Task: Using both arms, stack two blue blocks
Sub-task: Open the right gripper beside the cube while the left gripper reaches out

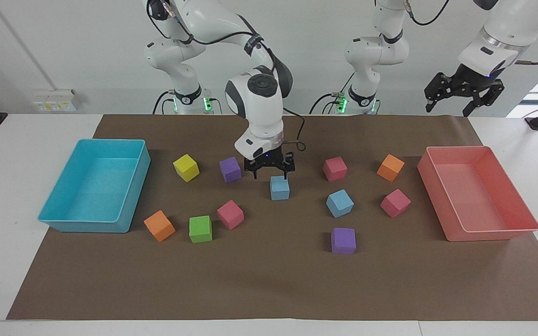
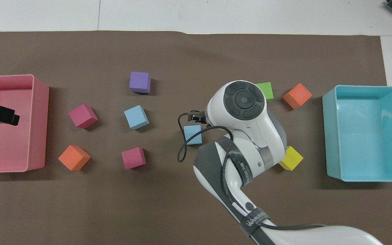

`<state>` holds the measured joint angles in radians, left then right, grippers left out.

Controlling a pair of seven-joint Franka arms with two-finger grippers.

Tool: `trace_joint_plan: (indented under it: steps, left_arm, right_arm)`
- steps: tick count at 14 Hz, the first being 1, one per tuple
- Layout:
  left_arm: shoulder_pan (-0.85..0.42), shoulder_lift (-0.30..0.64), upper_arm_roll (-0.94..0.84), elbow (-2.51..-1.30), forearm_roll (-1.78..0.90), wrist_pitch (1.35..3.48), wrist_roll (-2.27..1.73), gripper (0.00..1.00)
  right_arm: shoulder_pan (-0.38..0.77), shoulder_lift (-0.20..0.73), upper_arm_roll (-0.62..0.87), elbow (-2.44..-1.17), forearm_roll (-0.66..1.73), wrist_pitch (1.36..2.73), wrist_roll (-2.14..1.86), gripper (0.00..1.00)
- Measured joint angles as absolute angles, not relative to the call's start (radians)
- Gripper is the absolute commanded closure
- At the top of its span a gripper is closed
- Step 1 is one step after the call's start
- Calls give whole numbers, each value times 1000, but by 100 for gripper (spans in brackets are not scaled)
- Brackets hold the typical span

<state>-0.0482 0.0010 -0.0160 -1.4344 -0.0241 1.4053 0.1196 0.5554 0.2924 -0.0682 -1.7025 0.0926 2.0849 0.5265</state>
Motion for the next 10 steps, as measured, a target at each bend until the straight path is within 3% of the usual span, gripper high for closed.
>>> trace_joint_plan:
  steps: [10]
  left_arm:
    - [-59, 133, -139, -1495, -24, 1635, -175, 0]
  right_arm:
    - [384, 284, -71, -1815, 463, 2083, -1, 0]
